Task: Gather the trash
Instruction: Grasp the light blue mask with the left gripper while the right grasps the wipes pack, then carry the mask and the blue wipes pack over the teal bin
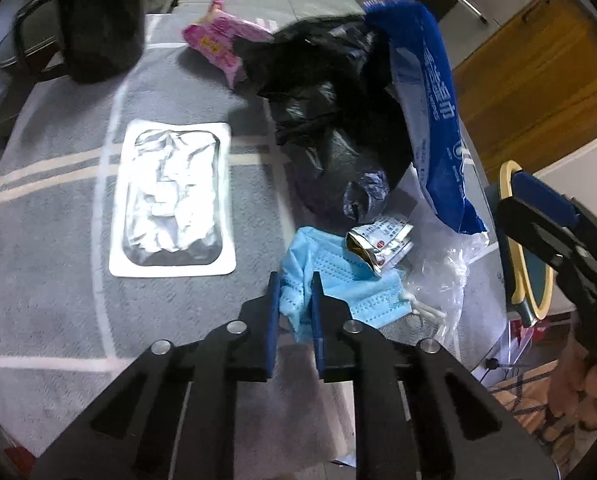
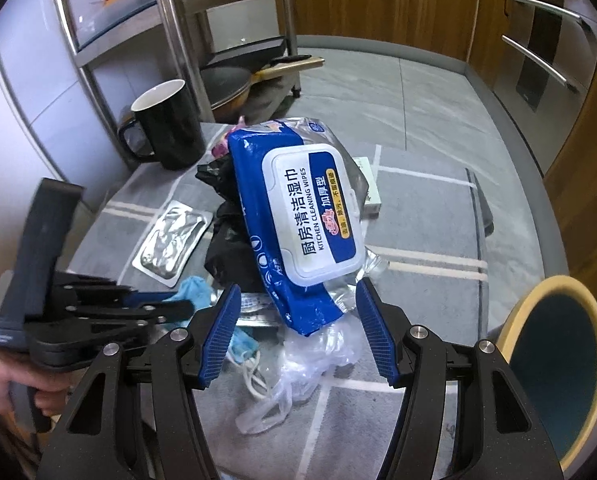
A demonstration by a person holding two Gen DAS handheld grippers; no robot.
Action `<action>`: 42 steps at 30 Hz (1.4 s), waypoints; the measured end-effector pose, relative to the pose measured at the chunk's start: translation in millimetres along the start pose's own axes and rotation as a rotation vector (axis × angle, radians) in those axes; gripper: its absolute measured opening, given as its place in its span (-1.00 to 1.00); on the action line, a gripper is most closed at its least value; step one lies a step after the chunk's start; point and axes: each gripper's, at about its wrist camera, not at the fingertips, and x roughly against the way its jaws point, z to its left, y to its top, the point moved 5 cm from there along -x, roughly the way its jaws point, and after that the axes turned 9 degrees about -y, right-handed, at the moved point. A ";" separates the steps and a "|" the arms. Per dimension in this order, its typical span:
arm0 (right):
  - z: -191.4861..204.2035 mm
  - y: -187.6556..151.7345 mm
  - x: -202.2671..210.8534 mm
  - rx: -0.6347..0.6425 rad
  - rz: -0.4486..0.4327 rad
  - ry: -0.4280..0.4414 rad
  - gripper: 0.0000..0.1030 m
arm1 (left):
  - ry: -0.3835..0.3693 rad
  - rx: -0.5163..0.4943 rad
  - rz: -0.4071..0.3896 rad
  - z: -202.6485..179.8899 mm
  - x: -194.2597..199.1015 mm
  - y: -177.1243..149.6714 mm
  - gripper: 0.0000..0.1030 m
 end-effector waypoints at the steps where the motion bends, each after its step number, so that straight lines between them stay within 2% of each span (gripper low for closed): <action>1: 2.6 1.6 -1.7 0.008 -0.003 -0.003 0.20 | -0.003 0.007 -0.007 -0.4 4.0 -0.6 -0.76; 5: 14.8 7.1 -11.1 0.063 -0.022 -0.050 0.20 | 0.000 0.021 -0.019 1.0 14.9 -2.0 -0.76; 9: 30.6 8.8 -25.7 0.155 -0.040 -0.139 0.17 | 0.010 0.034 -0.017 1.7 17.8 0.1 -0.76; 11: 34.9 6.9 -34.0 0.189 -0.038 -0.179 0.05 | 0.014 0.040 -0.020 4.9 20.2 1.2 -0.76; 13: 34.8 4.2 -40.4 0.205 -0.035 -0.214 -0.25 | 0.016 0.047 -0.026 9.7 23.5 1.3 -0.76; 14: 33.1 3.2 -42.1 0.200 -0.036 -0.215 -0.32 | 0.019 0.051 -0.031 11.3 25.1 1.6 -0.76; 16: 30.3 3.5 -41.3 0.188 -0.042 -0.211 -0.63 | 0.028 0.060 -0.044 16.2 29.9 4.2 -0.76; 18: 27.0 5.3 -36.1 0.170 -0.056 -0.194 -0.65 | 0.028 0.068 -0.056 17.8 34.3 4.8 -0.76; 19: 25.1 6.2 -32.3 0.160 -0.066 -0.179 -0.78 | 0.028 0.069 -0.062 17.8 36.4 6.1 -0.76; 22: 21.1 7.8 -23.7 0.137 -0.081 -0.152 -0.92 | 0.030 0.062 -0.078 13.1 39.8 9.4 -0.76; 30: -1.8 17.7 12.5 -0.013 -0.144 -0.022 -0.94 | 0.032 0.058 -0.146 4.3 64.9 19.4 -0.76; 36: -21.6 24.7 42.6 -0.121 -0.178 0.077 -0.94 | 0.045 0.054 -0.243 3.6 102.3 29.0 -0.76; 42: -43.9 15.7 63.9 -0.177 -0.187 0.090 -0.94 | 0.028 0.025 -0.308 -15.6 125.8 36.7 -0.76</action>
